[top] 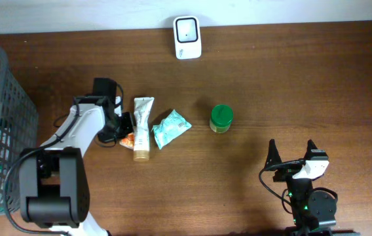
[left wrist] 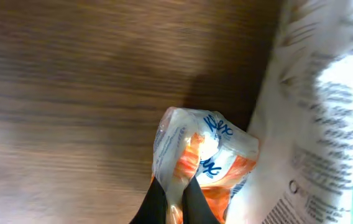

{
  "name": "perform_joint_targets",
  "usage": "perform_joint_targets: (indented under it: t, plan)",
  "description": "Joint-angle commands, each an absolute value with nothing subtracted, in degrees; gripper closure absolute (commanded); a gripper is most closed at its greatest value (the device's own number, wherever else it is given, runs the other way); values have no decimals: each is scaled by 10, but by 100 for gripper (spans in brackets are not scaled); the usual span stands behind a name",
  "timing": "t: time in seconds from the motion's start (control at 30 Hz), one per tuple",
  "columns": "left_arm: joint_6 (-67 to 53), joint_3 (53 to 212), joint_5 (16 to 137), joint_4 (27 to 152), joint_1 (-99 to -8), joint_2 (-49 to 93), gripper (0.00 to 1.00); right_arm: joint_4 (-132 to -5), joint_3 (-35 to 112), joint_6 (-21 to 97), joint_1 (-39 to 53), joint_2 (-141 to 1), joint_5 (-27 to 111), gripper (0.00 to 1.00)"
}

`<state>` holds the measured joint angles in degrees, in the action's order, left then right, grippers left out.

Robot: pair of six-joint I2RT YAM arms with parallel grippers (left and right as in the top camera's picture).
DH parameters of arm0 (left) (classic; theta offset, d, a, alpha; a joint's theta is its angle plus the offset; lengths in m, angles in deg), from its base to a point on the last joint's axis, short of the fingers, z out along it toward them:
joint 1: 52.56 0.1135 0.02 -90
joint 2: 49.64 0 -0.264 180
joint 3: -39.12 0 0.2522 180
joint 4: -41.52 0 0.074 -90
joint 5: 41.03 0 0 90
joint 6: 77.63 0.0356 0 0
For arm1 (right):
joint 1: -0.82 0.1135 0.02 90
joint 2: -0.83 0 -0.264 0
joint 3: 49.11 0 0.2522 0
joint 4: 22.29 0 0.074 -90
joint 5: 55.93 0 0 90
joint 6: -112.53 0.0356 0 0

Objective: Scan the item barcode
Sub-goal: 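Carry the orange Kleenex pack out and set it left of the tube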

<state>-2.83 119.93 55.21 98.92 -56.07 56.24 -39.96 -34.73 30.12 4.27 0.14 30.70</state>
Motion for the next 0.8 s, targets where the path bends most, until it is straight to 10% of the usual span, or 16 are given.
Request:
perform_joint_targets:
  t: [0.0,0.3,0.33,0.37,0.43,0.77]
  plan:
    - [-50,1196,602,976,-575,568,100,-404,-350,305,46,5,306,2]
    - [-50,1197,582,977,-569,567,100,-404,-350,305,46,5,306,2]
    - [-50,1197,582,977,-565,567,92,-404,-350,305,46,5,306,2]
    - [-50,1197,582,978,-563,567,48,-404,-350,305,46,5,306,2]
    - [-49,1201,582,985,-562,567,11,-404,-350,305,46,5,306,2]
    - [-38,1506,520,1206,-530,513,1,-404,-350,305,46,5,306,2]
